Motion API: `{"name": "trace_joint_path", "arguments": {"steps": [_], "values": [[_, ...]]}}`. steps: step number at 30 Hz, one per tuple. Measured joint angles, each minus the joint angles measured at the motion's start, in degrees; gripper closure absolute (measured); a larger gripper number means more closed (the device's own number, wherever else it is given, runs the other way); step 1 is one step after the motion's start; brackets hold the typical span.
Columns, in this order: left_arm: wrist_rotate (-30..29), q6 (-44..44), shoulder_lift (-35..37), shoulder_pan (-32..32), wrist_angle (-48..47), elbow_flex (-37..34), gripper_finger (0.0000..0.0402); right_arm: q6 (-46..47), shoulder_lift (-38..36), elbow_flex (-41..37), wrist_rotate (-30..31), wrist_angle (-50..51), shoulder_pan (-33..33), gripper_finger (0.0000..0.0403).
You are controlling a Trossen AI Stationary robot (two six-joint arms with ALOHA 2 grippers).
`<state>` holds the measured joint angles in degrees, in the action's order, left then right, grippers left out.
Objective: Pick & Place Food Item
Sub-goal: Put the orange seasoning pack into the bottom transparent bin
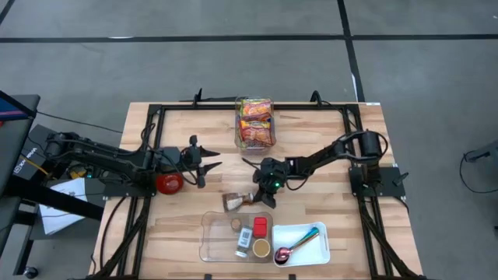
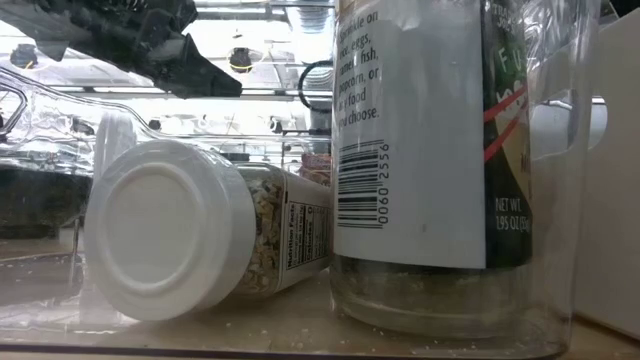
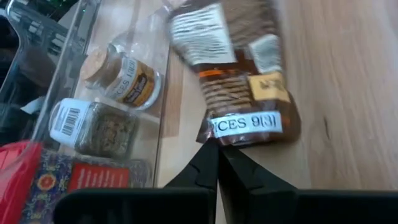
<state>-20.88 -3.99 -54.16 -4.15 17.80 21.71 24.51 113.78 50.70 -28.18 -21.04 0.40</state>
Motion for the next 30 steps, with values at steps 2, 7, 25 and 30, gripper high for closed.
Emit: {"name": "trace_joint_path", "arguments": {"steps": [2,7,25,30], "values": [[0.0,-0.01,0.01,-0.33,-0.26,0.0,0.0261,-0.22,-0.47,-0.13,-0.15,0.35,-0.04,0.0402],[0.0,-0.02,0.01,-1.03,-0.28,0.0,0.0261,-1.0,-3.7,-2.02,1.02,2.07,-0.02,0.0402],[5.66,0.22,0.01,-1.17,-0.26,0.0,0.0261,-1.56,-17.71,-11.17,10.59,0.87,-0.07,0.0403],[6.75,0.44,0.01,-1.17,-0.25,0.0,0.0261,-1.57,-18.03,-11.5,10.67,0.78,-0.13,0.0403]]}}
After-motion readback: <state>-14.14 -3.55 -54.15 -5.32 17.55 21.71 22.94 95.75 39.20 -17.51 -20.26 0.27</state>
